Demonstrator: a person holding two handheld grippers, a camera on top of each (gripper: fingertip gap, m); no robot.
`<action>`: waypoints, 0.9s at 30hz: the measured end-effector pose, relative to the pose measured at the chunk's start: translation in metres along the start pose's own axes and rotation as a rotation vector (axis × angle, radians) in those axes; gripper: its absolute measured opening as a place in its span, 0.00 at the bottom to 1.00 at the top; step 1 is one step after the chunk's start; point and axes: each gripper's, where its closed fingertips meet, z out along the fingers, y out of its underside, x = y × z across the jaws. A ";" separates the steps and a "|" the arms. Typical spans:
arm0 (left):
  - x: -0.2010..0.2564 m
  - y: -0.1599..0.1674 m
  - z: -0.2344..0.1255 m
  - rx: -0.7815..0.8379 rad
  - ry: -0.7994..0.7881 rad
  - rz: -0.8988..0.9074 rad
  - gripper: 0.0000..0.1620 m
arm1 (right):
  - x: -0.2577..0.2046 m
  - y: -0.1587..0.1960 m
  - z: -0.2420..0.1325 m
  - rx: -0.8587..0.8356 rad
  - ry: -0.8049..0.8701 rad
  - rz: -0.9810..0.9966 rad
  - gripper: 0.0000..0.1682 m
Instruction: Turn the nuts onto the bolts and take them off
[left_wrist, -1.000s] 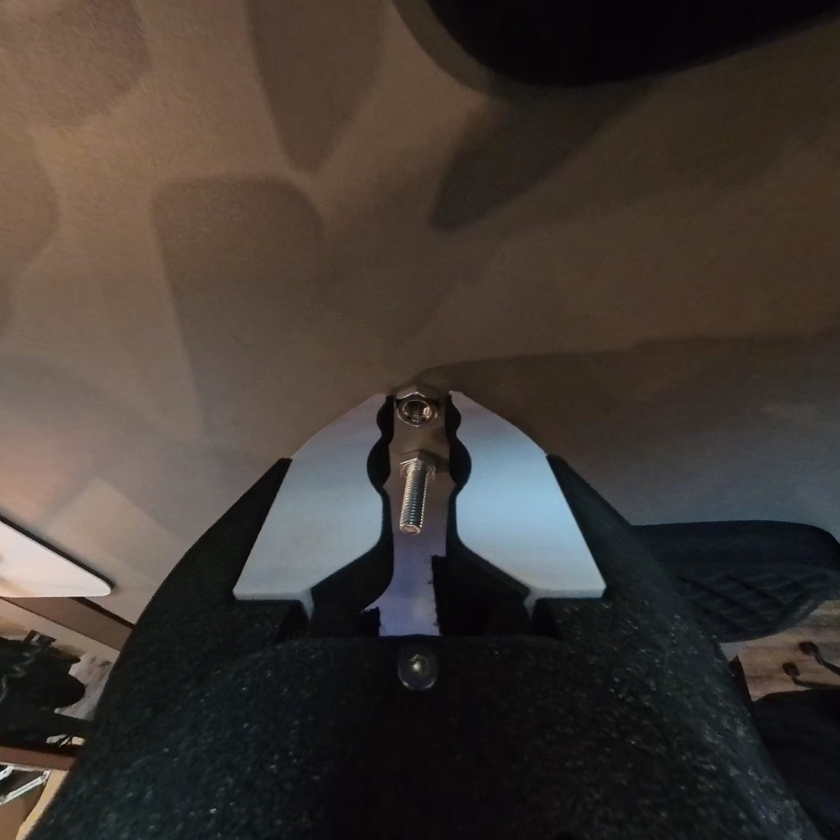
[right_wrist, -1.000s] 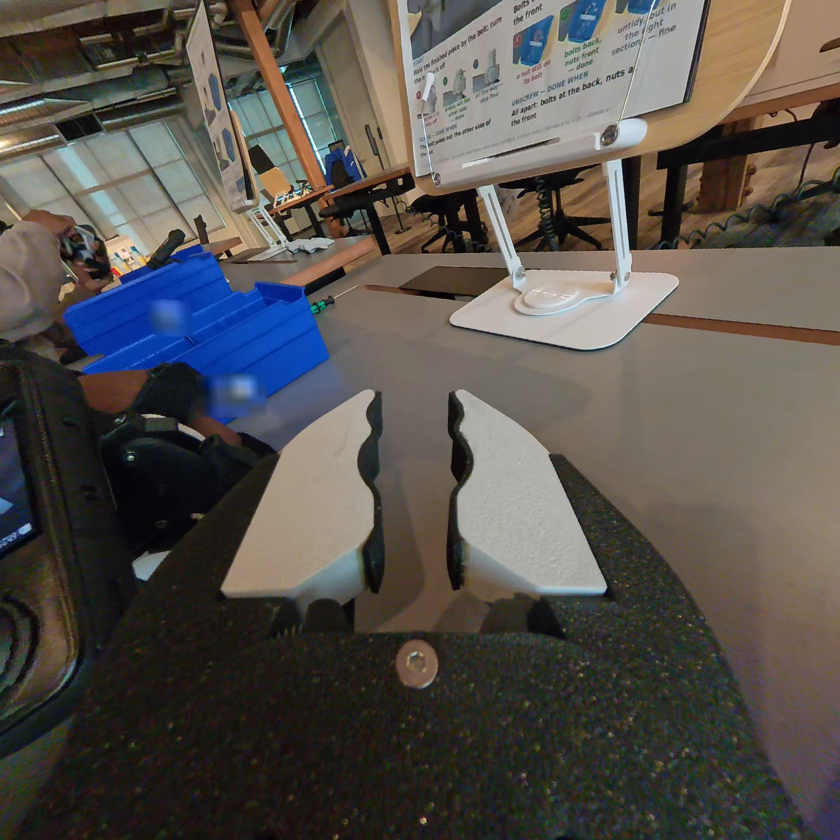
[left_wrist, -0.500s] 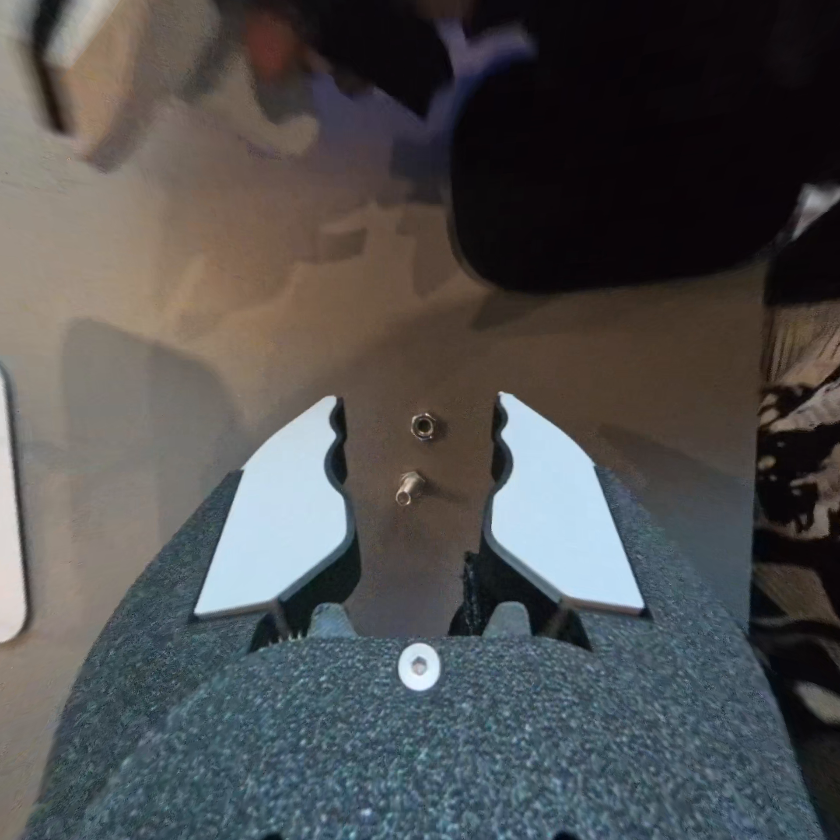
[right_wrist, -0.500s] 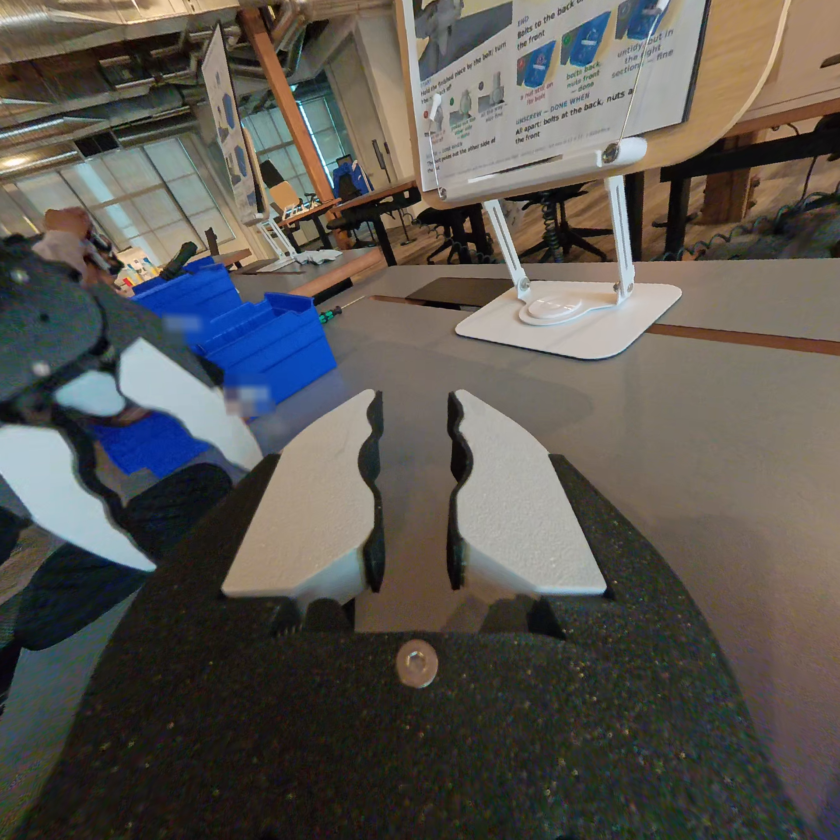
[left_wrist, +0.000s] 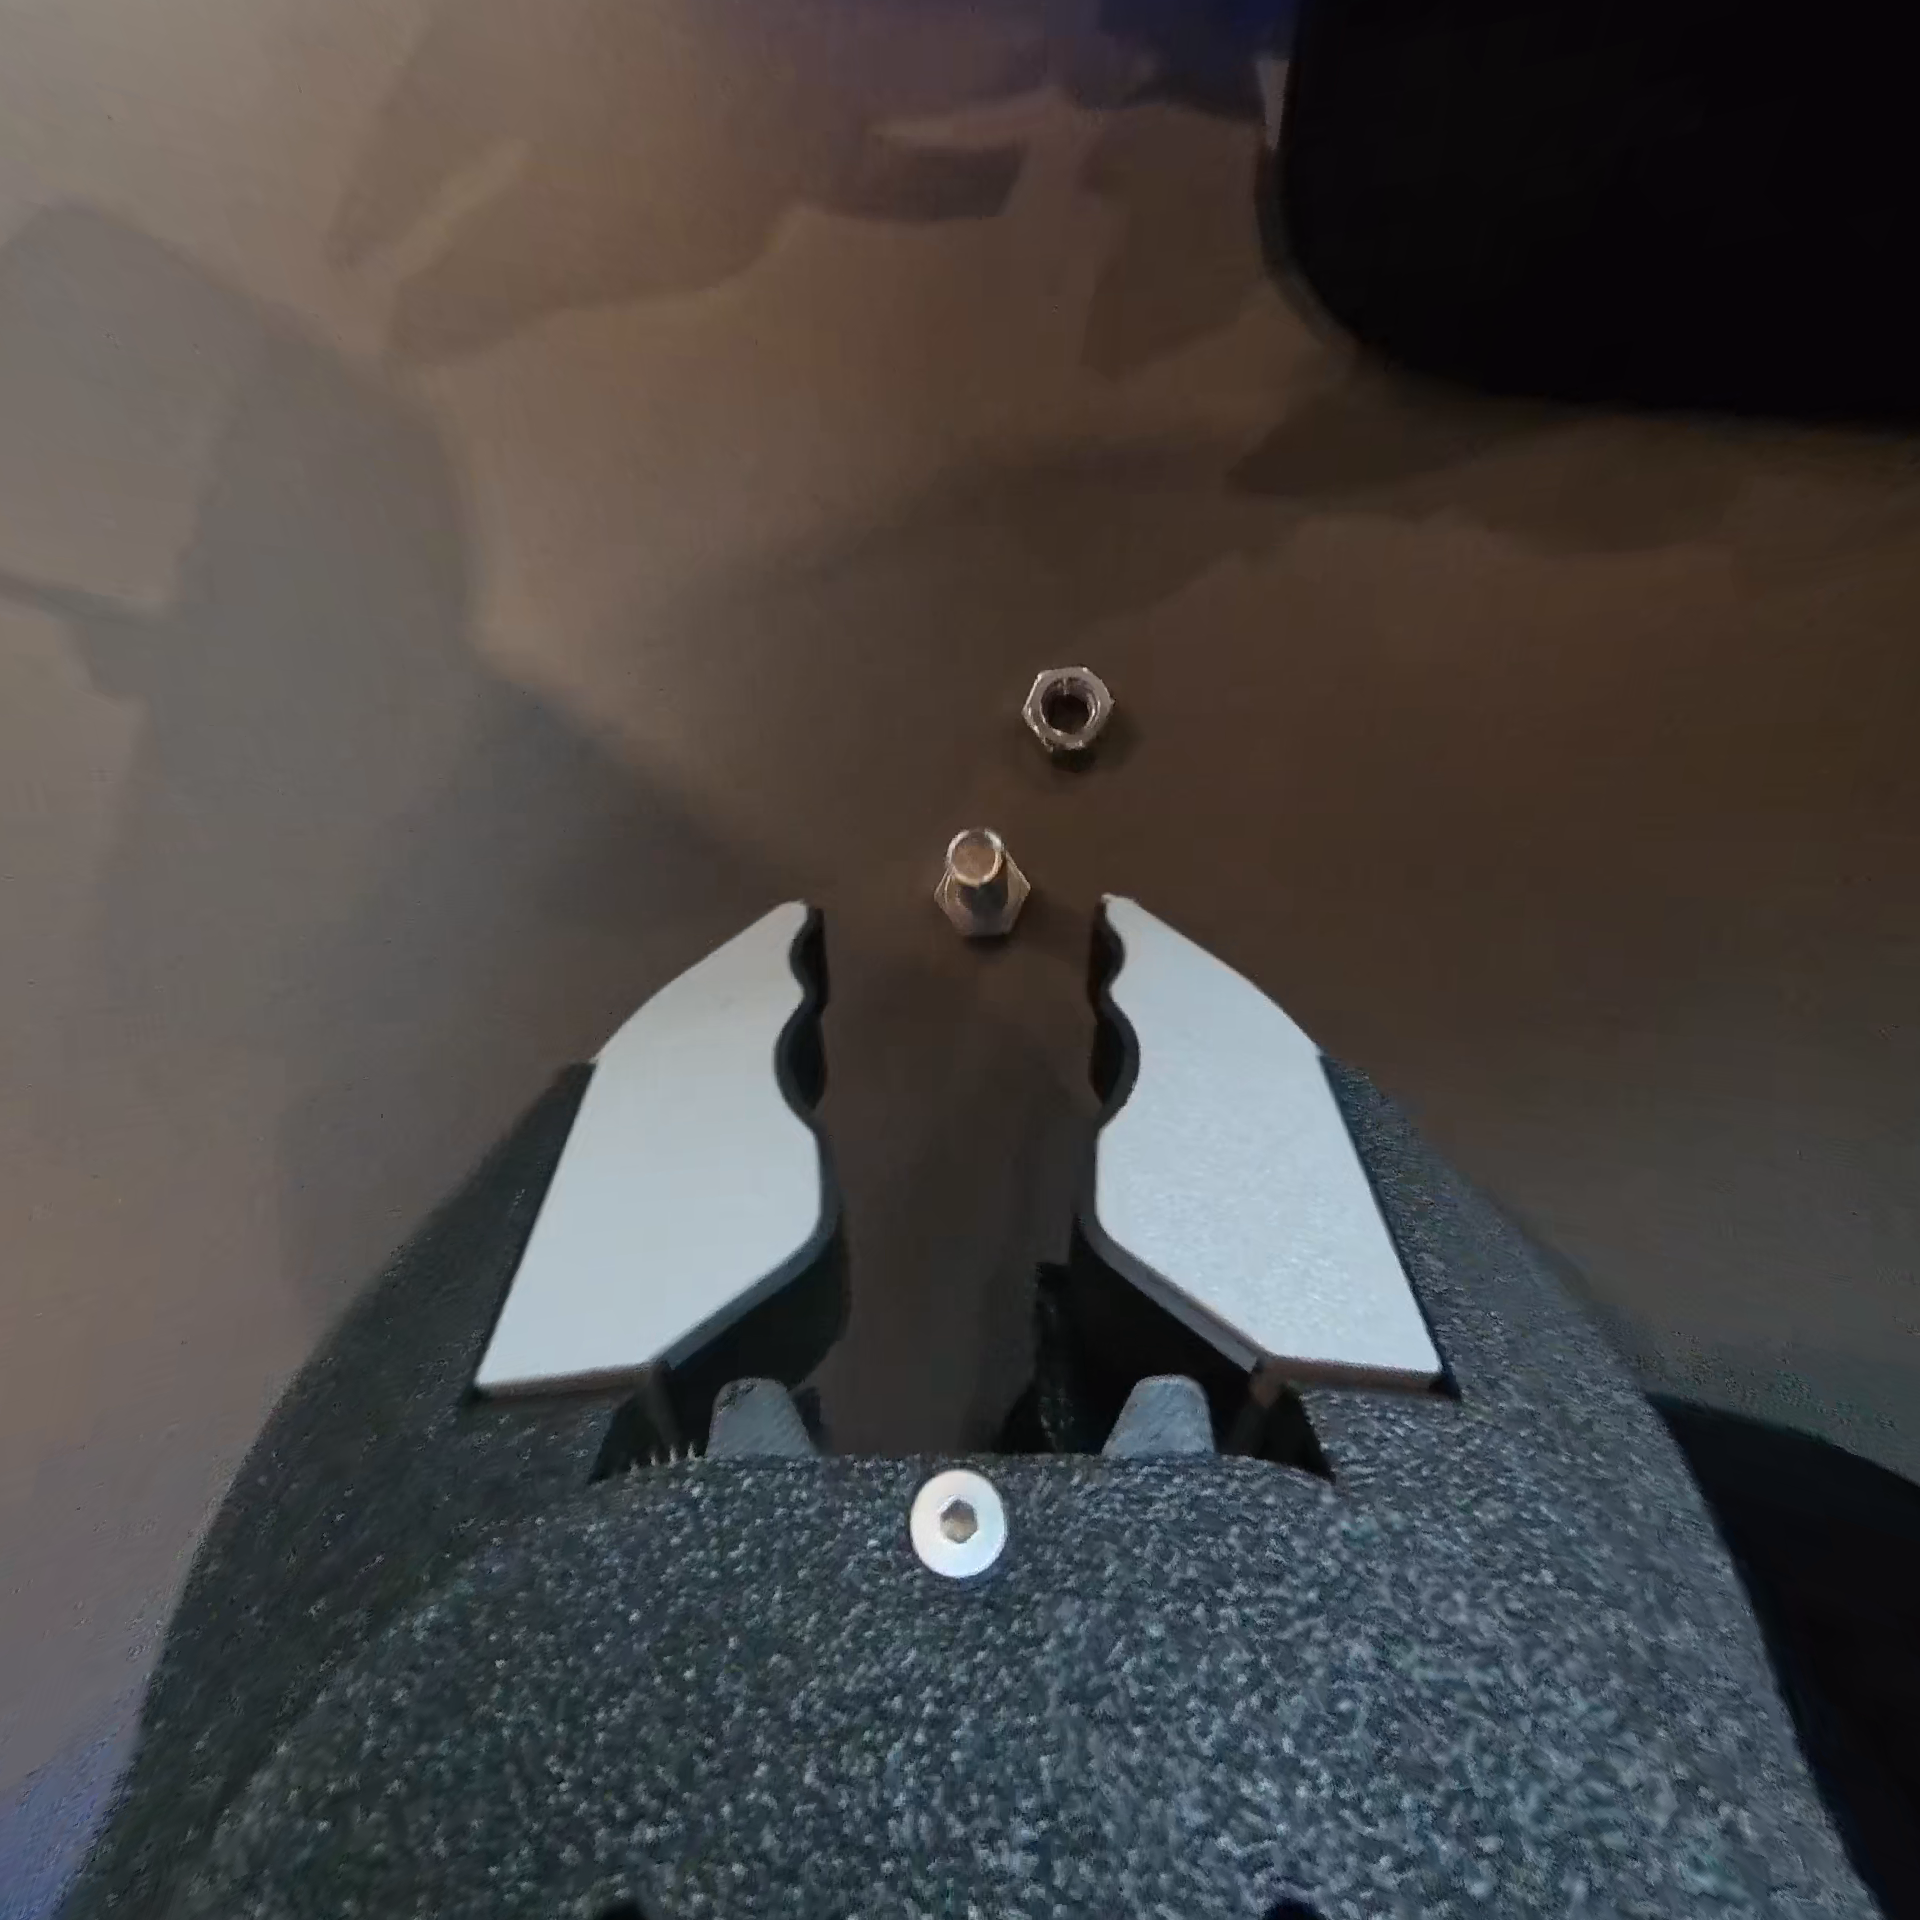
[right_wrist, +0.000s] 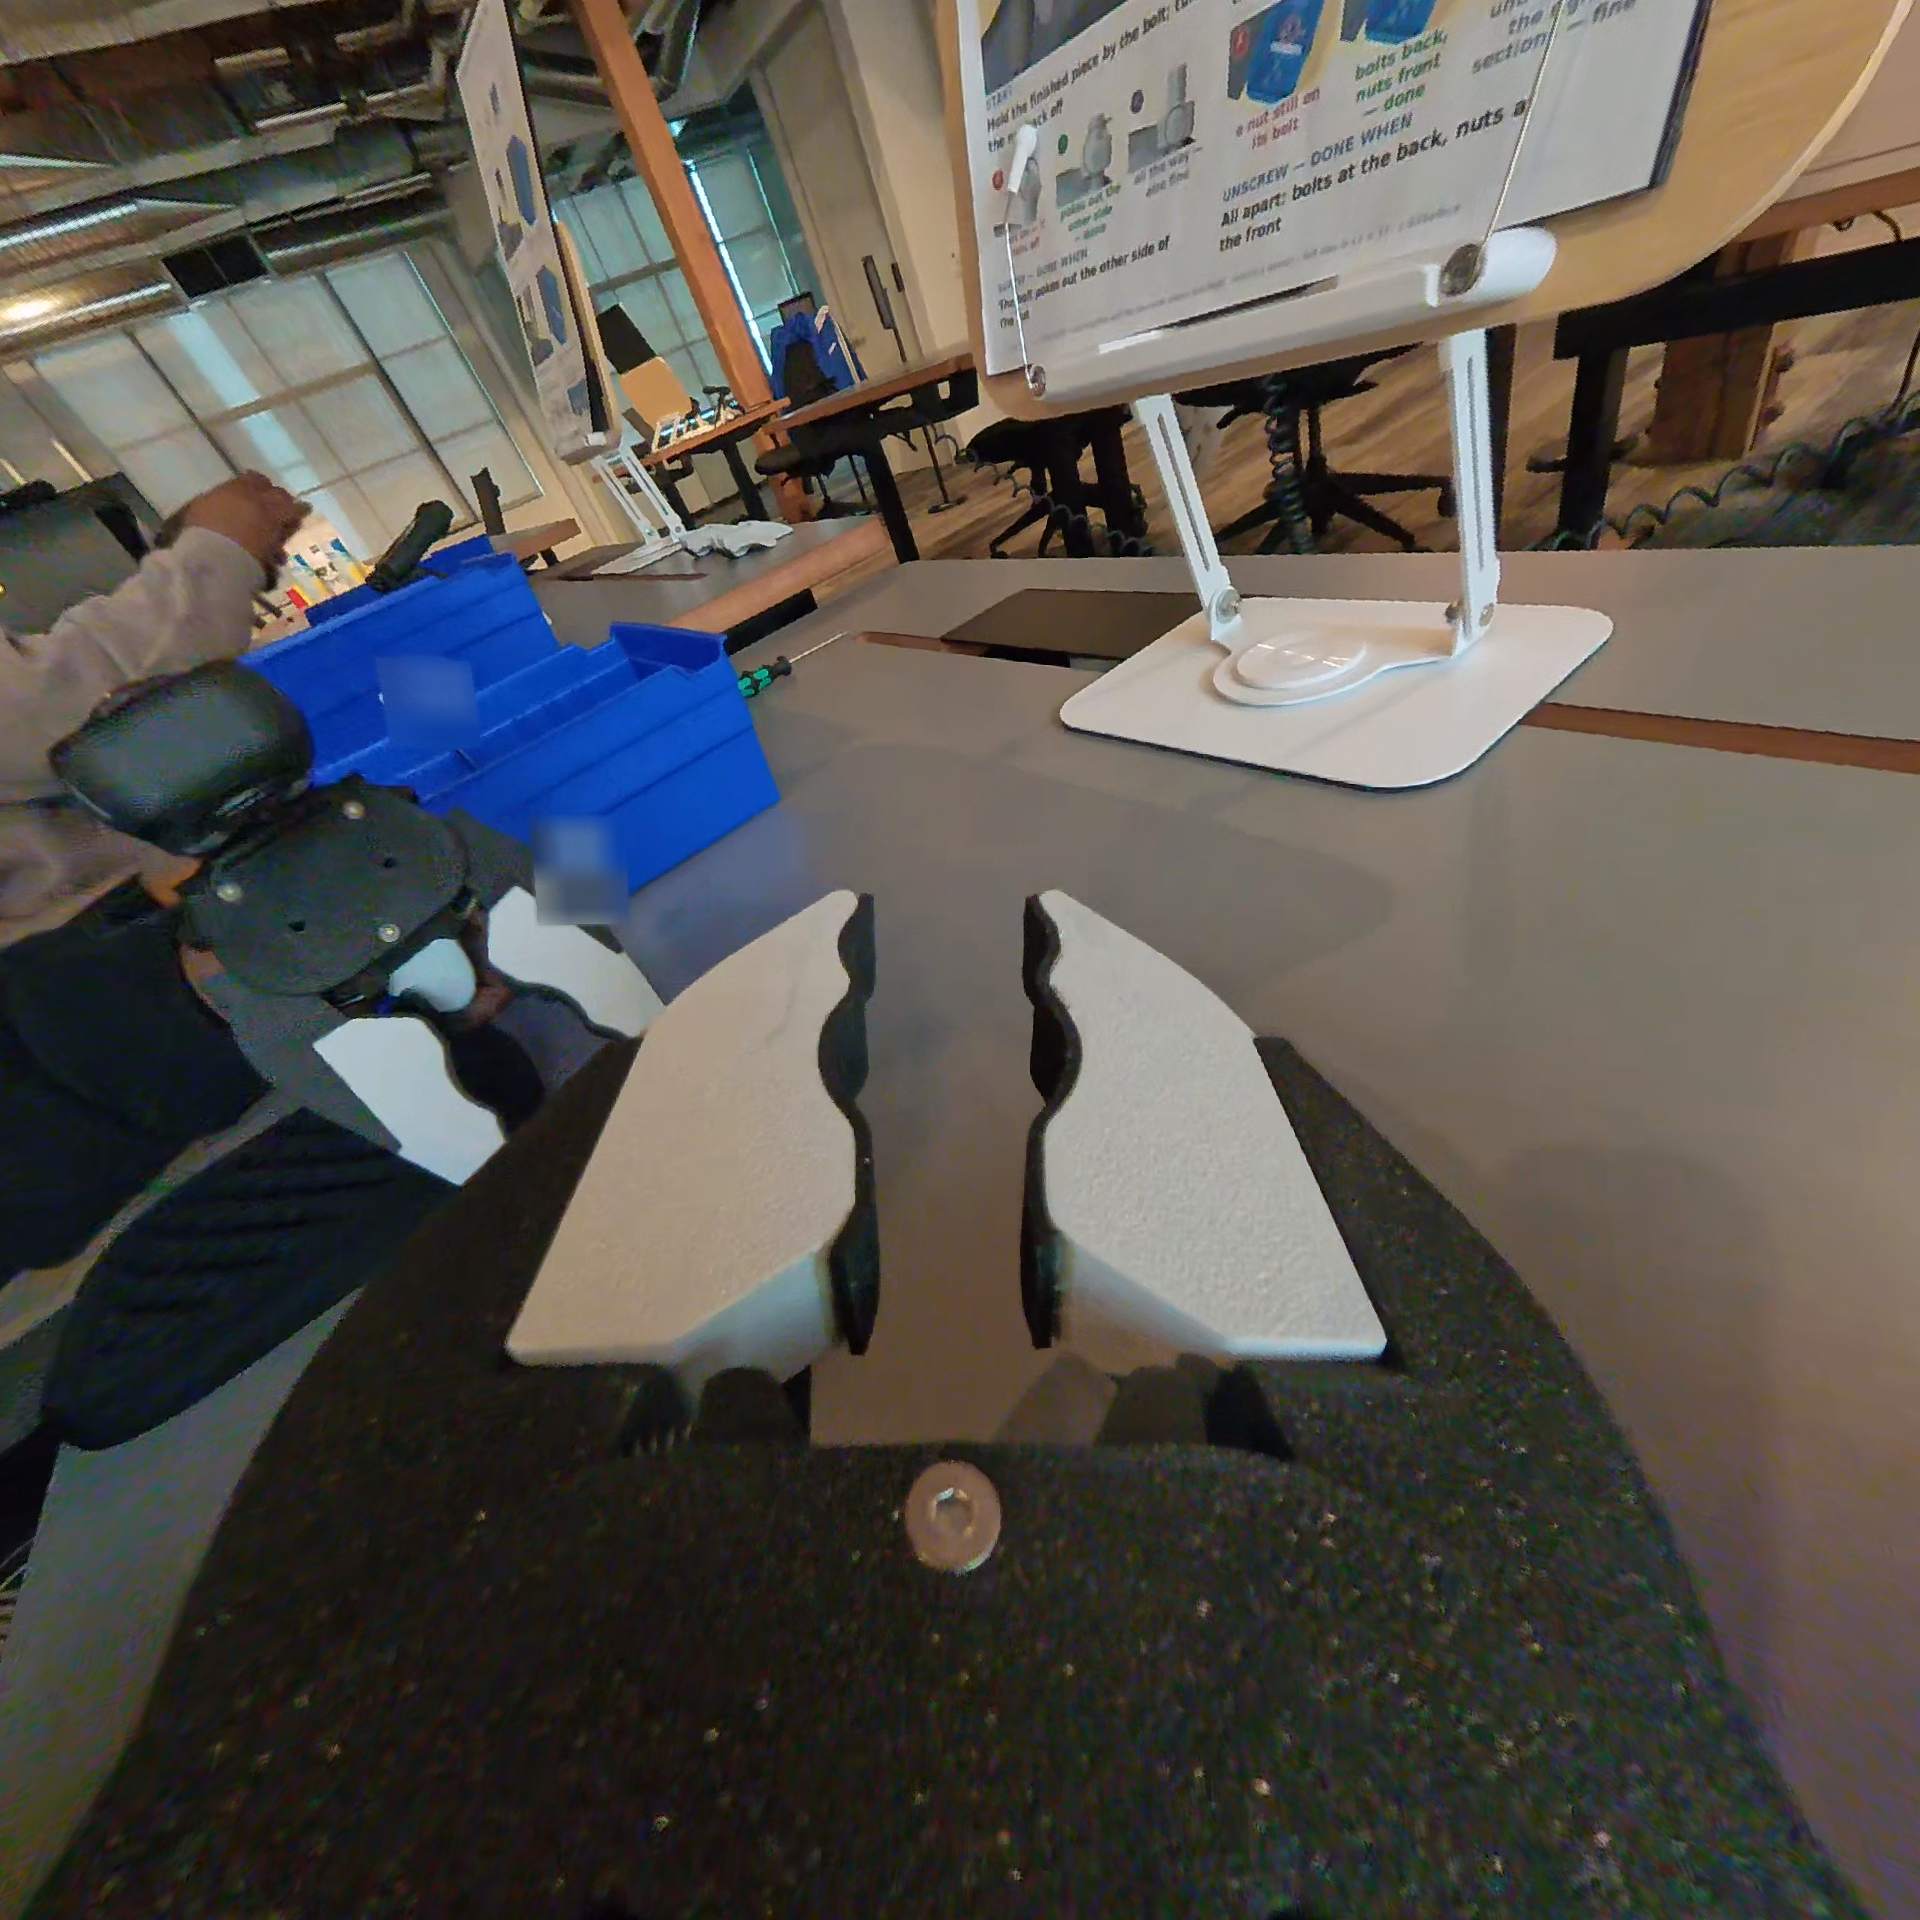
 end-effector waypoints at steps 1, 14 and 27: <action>0.000 -0.003 0.002 0.021 0.000 0.004 0.27 | 0.000 0.001 0.001 -0.005 -0.002 0.000 0.16; 0.001 -0.005 0.013 0.093 0.026 -0.034 0.07 | -0.016 0.008 0.009 -0.048 -0.071 -0.026 0.16; 0.005 -0.042 -0.026 0.245 -0.007 0.002 0.06 | -0.134 0.056 0.039 -0.225 -0.524 -0.403 0.14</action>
